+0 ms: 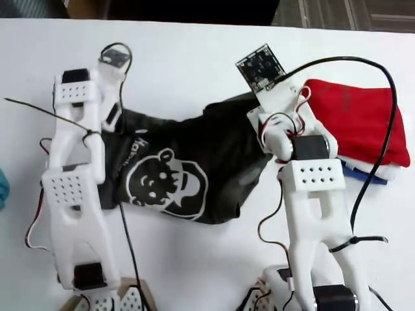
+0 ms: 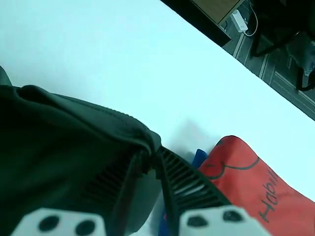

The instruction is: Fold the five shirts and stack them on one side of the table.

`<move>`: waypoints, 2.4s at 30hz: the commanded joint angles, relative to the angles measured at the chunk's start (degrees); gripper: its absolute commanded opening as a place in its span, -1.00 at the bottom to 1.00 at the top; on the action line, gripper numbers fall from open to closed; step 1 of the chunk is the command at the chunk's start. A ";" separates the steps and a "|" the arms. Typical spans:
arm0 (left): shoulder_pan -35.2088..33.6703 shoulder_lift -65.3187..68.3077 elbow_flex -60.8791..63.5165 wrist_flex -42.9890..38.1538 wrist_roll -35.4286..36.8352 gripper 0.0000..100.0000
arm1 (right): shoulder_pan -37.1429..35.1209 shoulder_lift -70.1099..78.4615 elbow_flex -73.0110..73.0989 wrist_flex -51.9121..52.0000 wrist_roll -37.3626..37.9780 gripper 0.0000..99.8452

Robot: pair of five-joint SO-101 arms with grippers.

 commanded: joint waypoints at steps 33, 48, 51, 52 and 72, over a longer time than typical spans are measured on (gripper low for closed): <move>-1.14 1.58 -15.16 4.04 -6.77 -0.54 | 0.22 0.13 -0.18 -1.27 -0.53 -0.96; -2.11 13.54 -28.53 2.11 -6.15 -0.63 | 0.22 0.04 -0.18 -1.01 -0.53 -0.96; -2.20 13.98 -30.11 3.25 -6.15 -0.81 | 0.22 0.04 -0.18 -0.92 -0.53 -0.96; -2.20 14.15 -30.46 3.69 -6.15 -0.88 | 0.22 0.04 -0.18 -0.92 -0.53 -0.96; -4.57 3.43 -50.68 19.96 -5.36 -0.95 | 1.01 -0.84 -1.85 -5.76 -7.82 -0.96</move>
